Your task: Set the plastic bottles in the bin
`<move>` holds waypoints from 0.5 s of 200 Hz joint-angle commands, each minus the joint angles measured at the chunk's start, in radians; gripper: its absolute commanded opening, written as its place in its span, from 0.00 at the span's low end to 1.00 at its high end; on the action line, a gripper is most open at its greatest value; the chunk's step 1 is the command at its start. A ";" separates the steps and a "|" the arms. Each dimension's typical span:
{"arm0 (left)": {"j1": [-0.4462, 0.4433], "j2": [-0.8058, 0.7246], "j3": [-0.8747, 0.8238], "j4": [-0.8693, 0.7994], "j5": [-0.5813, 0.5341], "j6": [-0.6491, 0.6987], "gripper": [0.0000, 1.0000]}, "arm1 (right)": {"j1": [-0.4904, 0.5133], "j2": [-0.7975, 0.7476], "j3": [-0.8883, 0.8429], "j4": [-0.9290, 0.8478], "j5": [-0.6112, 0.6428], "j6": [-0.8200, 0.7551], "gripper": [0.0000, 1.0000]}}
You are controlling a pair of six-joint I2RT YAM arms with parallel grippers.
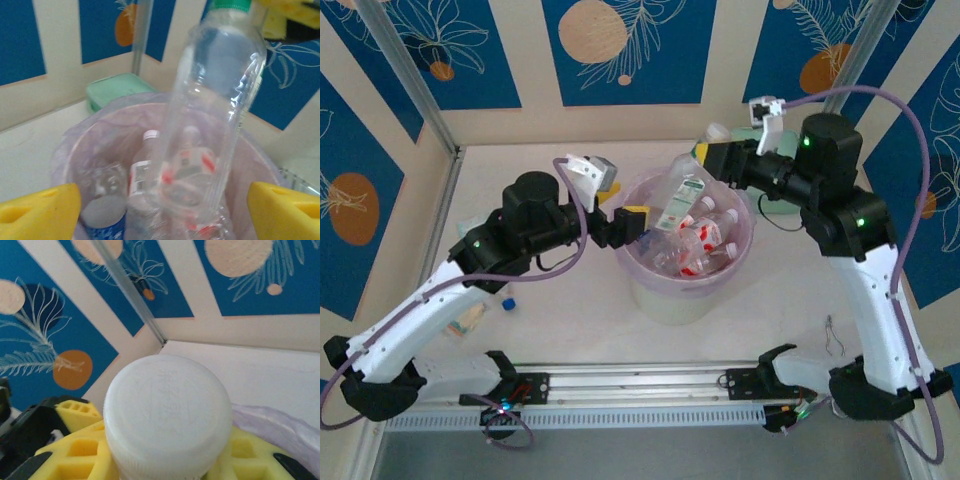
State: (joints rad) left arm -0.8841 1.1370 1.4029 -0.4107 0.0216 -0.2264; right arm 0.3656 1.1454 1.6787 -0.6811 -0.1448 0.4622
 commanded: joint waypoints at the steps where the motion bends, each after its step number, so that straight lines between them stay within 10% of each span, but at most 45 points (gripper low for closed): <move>1: -0.001 -0.015 -0.021 -0.055 -0.115 0.022 0.85 | -0.030 -0.038 -0.172 0.218 0.010 0.202 0.05; 100: 0.005 0.068 -0.094 -0.033 -0.201 -0.001 0.89 | -0.058 -0.127 -0.515 0.325 0.043 0.403 0.00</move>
State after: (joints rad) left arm -0.8818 1.1816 1.3254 -0.4610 -0.1417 -0.2268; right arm 0.3054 1.0416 1.2160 -0.3660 -0.1001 0.8215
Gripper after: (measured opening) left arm 0.891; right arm 0.329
